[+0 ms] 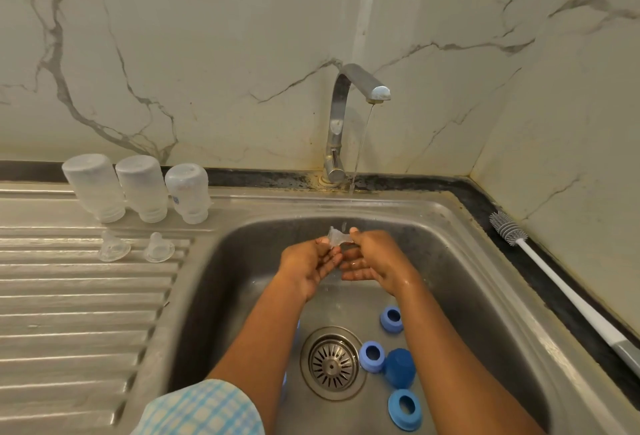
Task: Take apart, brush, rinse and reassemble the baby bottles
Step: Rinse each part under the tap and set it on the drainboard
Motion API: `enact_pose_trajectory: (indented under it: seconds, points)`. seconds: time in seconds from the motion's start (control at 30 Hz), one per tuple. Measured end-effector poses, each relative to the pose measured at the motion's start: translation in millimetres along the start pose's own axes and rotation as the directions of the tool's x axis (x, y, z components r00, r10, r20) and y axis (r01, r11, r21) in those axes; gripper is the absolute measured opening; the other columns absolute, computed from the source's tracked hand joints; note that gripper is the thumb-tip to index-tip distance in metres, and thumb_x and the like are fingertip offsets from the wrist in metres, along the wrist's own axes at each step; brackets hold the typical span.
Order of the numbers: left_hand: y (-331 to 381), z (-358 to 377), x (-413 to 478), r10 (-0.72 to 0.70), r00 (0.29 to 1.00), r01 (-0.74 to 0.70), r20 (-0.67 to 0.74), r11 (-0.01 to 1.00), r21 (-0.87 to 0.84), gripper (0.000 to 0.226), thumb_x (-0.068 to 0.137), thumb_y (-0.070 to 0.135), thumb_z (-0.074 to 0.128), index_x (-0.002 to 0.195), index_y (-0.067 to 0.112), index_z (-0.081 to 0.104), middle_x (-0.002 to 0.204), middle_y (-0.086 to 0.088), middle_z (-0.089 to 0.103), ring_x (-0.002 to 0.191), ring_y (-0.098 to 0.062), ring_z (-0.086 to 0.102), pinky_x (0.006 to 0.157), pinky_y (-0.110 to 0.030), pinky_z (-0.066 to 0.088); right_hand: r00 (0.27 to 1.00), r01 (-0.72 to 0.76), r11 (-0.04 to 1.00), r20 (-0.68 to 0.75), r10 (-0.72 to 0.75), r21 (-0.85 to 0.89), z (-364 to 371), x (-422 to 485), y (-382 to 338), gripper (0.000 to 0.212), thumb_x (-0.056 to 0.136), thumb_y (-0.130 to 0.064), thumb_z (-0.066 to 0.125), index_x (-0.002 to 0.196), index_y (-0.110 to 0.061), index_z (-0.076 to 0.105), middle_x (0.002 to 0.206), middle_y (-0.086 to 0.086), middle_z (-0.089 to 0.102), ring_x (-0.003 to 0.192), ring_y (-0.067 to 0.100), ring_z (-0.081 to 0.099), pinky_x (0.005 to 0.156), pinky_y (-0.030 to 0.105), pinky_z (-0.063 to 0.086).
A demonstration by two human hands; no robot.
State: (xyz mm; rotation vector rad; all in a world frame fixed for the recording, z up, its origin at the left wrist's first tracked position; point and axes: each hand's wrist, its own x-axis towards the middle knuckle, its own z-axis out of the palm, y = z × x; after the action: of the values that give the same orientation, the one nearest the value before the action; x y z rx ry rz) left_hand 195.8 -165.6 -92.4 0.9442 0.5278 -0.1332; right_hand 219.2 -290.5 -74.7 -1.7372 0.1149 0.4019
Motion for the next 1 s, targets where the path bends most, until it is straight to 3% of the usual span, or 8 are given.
enact_pose_trajectory:
  seconds: [0.13,0.2,0.4,0.5,0.6,0.77,0.9,1.0]
  points:
    - [-5.2,0.6,0.3,-0.091,0.996,0.092,0.011,0.995,-0.026,0.023,0.1,-0.007,0.043,0.115,-0.009,0.061,0.085,-0.019,0.066,0.073,-0.021,0.065,0.052,-0.025,0.059,0.989,0.146,0.989,0.006,-0.146,0.026,0.0,-3.1,-3.5,0.013,0.096,-0.015,0.06,0.105,-0.011,0.068,0.096,0.012,0.074,0.088,0.026,0.073,0.076,0.039,0.062]
    - [-5.8,1.1,0.5,-0.111,0.993,0.112,0.027,0.994,-0.019,0.023,0.099,-0.006,0.046,0.116,-0.009,0.061,0.082,-0.017,0.067,0.071,-0.02,0.066,0.053,-0.028,0.06,0.978,0.207,0.978,0.014,-0.206,-0.039,-1.0,-4.9,-1.4,0.021,0.092,-0.006,0.064,0.111,-0.015,0.065,0.104,0.009,0.072,0.095,0.024,0.071,0.078,0.036,0.061]
    - [-6.5,8.9,-15.5,-0.134,0.986,0.108,0.097,0.966,0.234,0.014,0.099,0.005,0.053,0.097,0.004,0.066,0.073,-0.005,0.069,0.07,-0.014,0.065,0.067,-0.033,0.059,0.94,0.327,0.942,-0.07,-0.333,-0.08,-3.5,-17.6,-4.1,0.019,0.087,-0.003,0.069,0.092,-0.021,0.073,0.091,0.0,0.075,0.089,0.015,0.072,0.079,0.026,0.058]
    - [-4.3,10.0,-22.7,-0.027,0.998,0.001,0.059,0.915,0.404,0.012,0.096,0.009,0.059,0.092,0.005,0.069,0.078,-0.007,0.069,0.069,-0.014,0.064,0.066,-0.032,0.059,0.939,0.326,0.93,-0.056,-0.34,-0.171,-2.3,-25.2,-6.8,0.032,0.086,0.0,0.07,0.116,-0.012,0.068,0.095,0.001,0.071,0.095,0.016,0.069,0.08,0.021,0.054]
    - [-5.3,0.5,-28.6,0.143,0.989,-0.135,0.045,0.72,0.681,0.012,0.092,0.01,0.062,0.09,0.004,0.071,0.08,-0.01,0.071,0.065,-0.016,0.062,0.064,-0.032,0.056,0.943,0.302,0.91,-0.049,-0.328,-0.285,-2.9,-35.7,-8.7,0.046,0.089,-0.002,0.067,0.133,-0.011,0.058,0.091,-0.004,0.065,0.09,0.008,0.062,0.09,0.023,0.046]
    - [-1.3,-23.9,-54.4,0.369,0.914,-0.224,0.169,0.112,0.968,0.019,0.09,0.034,0.066,0.084,0.018,0.072,0.082,-0.005,0.072,0.08,-0.024,0.068,0.078,-0.038,0.059,0.928,0.307,0.857,-0.068,-0.366,-0.414,-4.0,-63.3,-2.6,0.017,0.086,-0.004,0.07,0.103,-0.004,0.072,0.089,-0.002,0.068,0.082,0.009,0.062,0.069,0.013,0.046]
    - [-1.7,-43.8,-93.1,0.451,0.864,-0.207,0.225,-0.091,0.974,0.021,0.094,0.037,0.059,0.106,0.027,0.072,0.101,0.0,0.072,0.093,-0.025,0.068,0.085,-0.039,0.057,0.886,0.379,0.801,-0.07,-0.459,-0.463,-7.8,-88.6,-0.8,0.013,0.084,-0.011,0.074,0.097,-0.007,0.073,0.088,-0.001,0.07,0.076,0.004,0.06,0.072,0.016,0.049]
    - [-1.4,-57.4,-116.7,0.501,0.826,-0.219,0.259,-0.14,0.966,0.022,0.097,0.036,0.055,0.112,0.03,0.069,0.107,0.002,0.071,0.096,-0.024,0.067,0.086,-0.039,0.055,0.863,0.412,0.789,-0.081,-0.498,-0.456,-8.7,-104.1,-2.9,0.02,0.09,-0.013,0.069,0.11,-0.014,0.071,0.101,0.0,0.071,0.088,0.005,0.061,0.08,0.02,0.047]
